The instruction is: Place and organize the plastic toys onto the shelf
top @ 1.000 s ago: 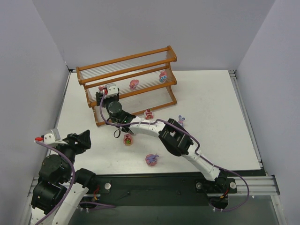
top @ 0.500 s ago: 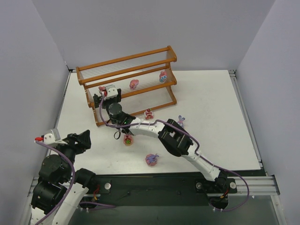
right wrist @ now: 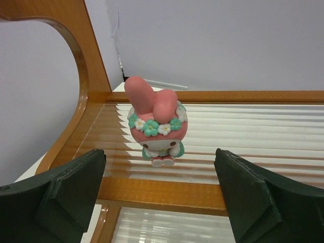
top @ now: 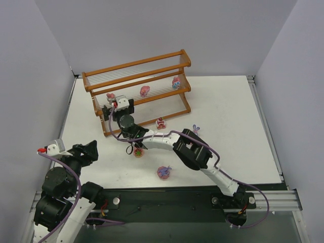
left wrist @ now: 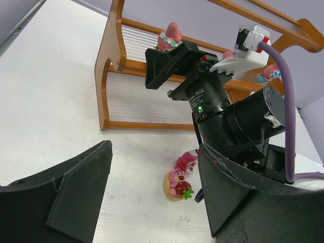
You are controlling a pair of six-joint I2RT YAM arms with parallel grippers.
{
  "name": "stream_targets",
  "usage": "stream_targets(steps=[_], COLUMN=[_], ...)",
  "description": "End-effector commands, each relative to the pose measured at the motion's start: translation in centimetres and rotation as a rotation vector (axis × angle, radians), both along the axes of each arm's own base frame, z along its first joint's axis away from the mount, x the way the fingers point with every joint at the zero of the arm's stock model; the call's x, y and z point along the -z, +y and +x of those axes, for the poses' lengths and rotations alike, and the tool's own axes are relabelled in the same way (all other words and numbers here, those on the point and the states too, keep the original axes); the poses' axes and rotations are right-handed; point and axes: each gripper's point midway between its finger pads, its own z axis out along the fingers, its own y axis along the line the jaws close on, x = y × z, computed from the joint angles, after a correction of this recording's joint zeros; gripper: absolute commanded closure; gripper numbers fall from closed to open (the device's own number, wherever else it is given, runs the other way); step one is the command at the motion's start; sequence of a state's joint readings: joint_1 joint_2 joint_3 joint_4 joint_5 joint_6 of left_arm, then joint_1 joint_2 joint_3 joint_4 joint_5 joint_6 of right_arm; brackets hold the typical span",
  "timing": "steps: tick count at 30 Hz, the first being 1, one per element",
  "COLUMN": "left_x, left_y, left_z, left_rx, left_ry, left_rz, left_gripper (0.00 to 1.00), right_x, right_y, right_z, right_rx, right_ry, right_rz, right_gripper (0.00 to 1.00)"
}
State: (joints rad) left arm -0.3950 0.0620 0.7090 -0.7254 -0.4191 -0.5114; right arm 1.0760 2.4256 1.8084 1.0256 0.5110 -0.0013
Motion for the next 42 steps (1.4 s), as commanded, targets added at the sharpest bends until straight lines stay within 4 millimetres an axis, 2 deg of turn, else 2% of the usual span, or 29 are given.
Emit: stream_targets(steps=[1,2,3,4,5,6,7,8,9,10,11,12,14,15,16,18,19,20,21,22,23,25,26,27,29,30,31,36,42], left_x=[-0.4,-0.3,-0.4,-0.2,-0.3,-0.3,-0.2,-0.2,-0.2,-0.2,-0.2,-0.1,-0.1,0.0,0.0,0.1,0.0,0.1,0.2,0.1,0.2,0.1,0.2,0.2,0.1,0.2,0.1,0.0,0.1], left_y=[0.5,0.5,0.6,0.6,0.6,0.5,0.5,0.5,0.4,0.3,0.3,0.3,0.1,0.0,-0.2,-0.4,-0.6,-0.9,-1.0,-1.1,-1.2,-1.4,-1.5,-1.7,-1.9,-2.0,-2.0,-2.2,-2.3], left_z=[0.0,0.0,0.0,0.0,0.0,0.1,0.1,0.1,0.1,0.1,0.2,0.2,0.3,0.3,0.4,0.5,0.5,0.6,0.6,0.7,0.7,0.8,0.8,0.8,0.8,0.8,0.8,0.7,0.8], left_rx=[-0.026,-0.027,-0.030,-0.030,-0.030,-0.029,-0.027,-0.027,-0.024,-0.020,-0.020,-0.019,-0.009,-0.004,0.005,0.016,0.022,0.039,0.046,0.050,0.057,0.071,0.076,0.085,0.095,0.099,0.102,0.118,0.123], left_ry=[-0.011,-0.010,-0.011,-0.007,-0.008,-0.007,-0.007,-0.005,-0.005,-0.009,-0.009,-0.005,-0.002,0.001,0.003,0.006,0.003,0.006,0.009,0.006,0.008,0.007,0.010,0.010,0.008,0.011,0.008,0.001,0.004], left_rz=[0.009,0.009,0.009,0.010,0.010,0.009,0.008,0.009,0.009,0.010,0.010,0.013,0.013,0.015,0.017,0.019,0.019,0.023,0.025,0.026,0.029,0.033,0.034,0.035,0.038,0.039,0.041,0.042,0.042], left_gripper=[0.22,0.22,0.22,0.21,0.21,0.22,0.21,0.21,0.21,0.21,0.21,0.21,0.21,0.21,0.21,0.21,0.21,0.21,0.21,0.21,0.21,0.21,0.21,0.21,0.21,0.21,0.21,0.21,0.21], right_x=[-7.2,-8.3,-8.6,-7.6,-9.1,-9.0,-8.0,-9.2,-9.4,-9.7,-9.5,-9.4,-8.2,-7.4,-9.2,-4.8,-5.9,-3.5,-2.3,-2.8,-1.3,-1.0,0.0,0.2,1.3,1.6,2.6,5.6,9.2], right_y=[-1.7,-2.1,-2.1,-2.5,-3.2,-3.5,-3.7,-4.6,-4.9,-4.7,-6.5,-7.3,-9.6,-11.1,-13.1,-15.7,-17.5,-19.0,-20.3,-21.6,-22.8,-24.2,-25.6,-25.6,-27.0,-27.1,-27.6,-28.0,-26.5], right_z=[-1.9,-2.4,-3.2,-3.7,-4.2,-4.9,-6.0,-7.0,-7.9,-9.9,-11.3,-12.4,-15.9,-16.8,-17.8,-19.8,-20.5,-21.6,-22.1,-22.8,-23.9,-24.7,-25.2,-26.1,-26.7,-27.1,-27.4,-28.6,-29.6], right_rx=[0.024,0.023,0.021,0.021,0.029,0.032,0.026,0.029,0.019,-0.005,0.008,0.013,-0.015,0.009,0.010,-0.001,-0.005,0.002,0.012,0.016,0.022,0.050,0.079,0.073,0.110,0.120,0.122,0.117,0.078], right_ry=[-0.065,-0.073,-0.074,-0.063,-0.071,-0.067,-0.058,-0.064,-0.067,-0.083,-0.075,-0.072,-0.020,0.016,0.037,0.179,0.223,0.307,0.344,0.367,0.393,0.427,0.437,0.456,0.468,0.494,0.508,0.563,0.604], right_rz=[0.123,0.136,0.132,0.102,0.115,0.104,0.066,0.073,0.058,0.025,-0.010,-0.035,-0.101,-0.115,-0.075,-0.127,-0.066,-0.098,-0.106,-0.078,-0.142,-0.103,-0.159,-0.138,-0.182,-0.131,-0.152,-0.106,-0.109], right_gripper=[0.06,0.06,0.06,0.06,0.06,0.06,0.06,0.06,0.06,0.06,0.06,0.07,0.08,0.09,0.09,0.10,0.10,0.11,0.11,0.11,0.11,0.11,0.11,0.11,0.10,0.10,0.10,0.10,0.14])
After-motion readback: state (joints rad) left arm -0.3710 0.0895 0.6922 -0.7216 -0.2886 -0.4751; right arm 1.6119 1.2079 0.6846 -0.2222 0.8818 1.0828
